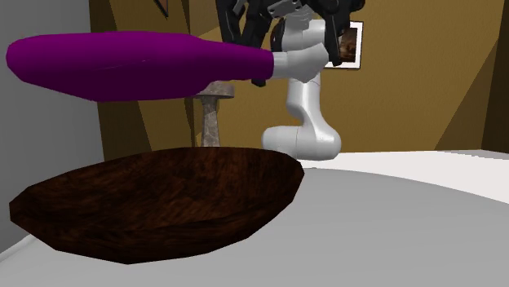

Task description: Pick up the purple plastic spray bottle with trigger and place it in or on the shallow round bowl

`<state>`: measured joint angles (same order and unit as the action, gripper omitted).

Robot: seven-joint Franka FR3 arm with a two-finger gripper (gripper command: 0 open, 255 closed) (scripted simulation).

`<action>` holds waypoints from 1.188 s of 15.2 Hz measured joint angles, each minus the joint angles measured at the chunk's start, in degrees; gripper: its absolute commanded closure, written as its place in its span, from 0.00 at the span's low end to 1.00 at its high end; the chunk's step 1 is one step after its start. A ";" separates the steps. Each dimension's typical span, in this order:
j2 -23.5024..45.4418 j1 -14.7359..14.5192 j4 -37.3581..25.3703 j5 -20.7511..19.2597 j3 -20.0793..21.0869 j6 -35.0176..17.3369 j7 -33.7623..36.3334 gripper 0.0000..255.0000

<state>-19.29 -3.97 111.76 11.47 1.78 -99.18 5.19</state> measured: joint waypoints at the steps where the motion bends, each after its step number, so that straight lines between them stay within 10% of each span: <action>1: 0.37 -0.07 0.30 0.06 0.15 -0.69 0.08 1.00; 18: 0.30 -0.34 10.34 0.81 0.76 -10.86 -1.48 1.00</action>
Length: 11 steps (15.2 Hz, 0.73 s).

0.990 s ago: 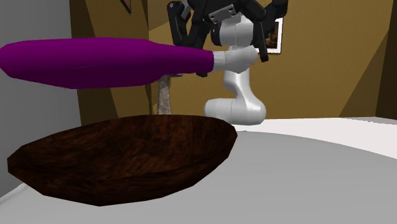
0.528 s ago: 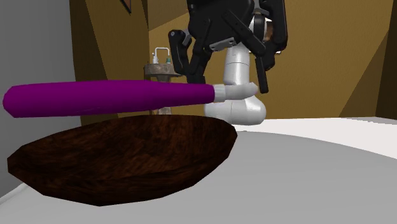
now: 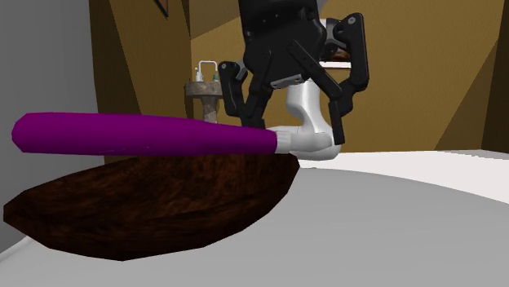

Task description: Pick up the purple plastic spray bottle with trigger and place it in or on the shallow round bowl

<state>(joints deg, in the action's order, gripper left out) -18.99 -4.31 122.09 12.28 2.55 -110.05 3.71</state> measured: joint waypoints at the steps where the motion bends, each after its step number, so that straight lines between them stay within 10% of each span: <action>1: -0.02 0.03 0.06 0.00 -0.02 -0.04 -0.04 1.00; 3: -0.01 0.05 0.08 0.01 0.00 -0.06 -0.06 1.00; 4: 0.00 0.07 0.09 0.01 0.01 -0.06 -0.04 0.00; 11: 0.02 0.20 -0.67 -0.16 -0.16 0.87 0.08 0.00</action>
